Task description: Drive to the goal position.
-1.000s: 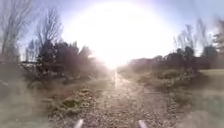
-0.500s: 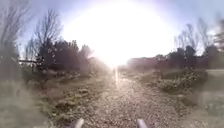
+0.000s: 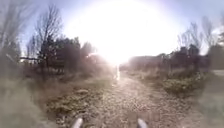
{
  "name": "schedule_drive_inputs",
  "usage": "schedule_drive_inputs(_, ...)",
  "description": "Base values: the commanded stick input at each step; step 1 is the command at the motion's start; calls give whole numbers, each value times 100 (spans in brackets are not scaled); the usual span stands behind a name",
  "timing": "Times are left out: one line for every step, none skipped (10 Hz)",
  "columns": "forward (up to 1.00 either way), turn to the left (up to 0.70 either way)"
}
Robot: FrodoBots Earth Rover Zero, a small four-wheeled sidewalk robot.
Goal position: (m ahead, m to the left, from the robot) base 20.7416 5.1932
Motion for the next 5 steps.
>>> schedule_drive_inputs(50,-4)
schedule_drive_inputs(50,0)
schedule_drive_inputs(50,0)
schedule_drive_inputs(50,0)
schedule_drive_inputs(50,0)
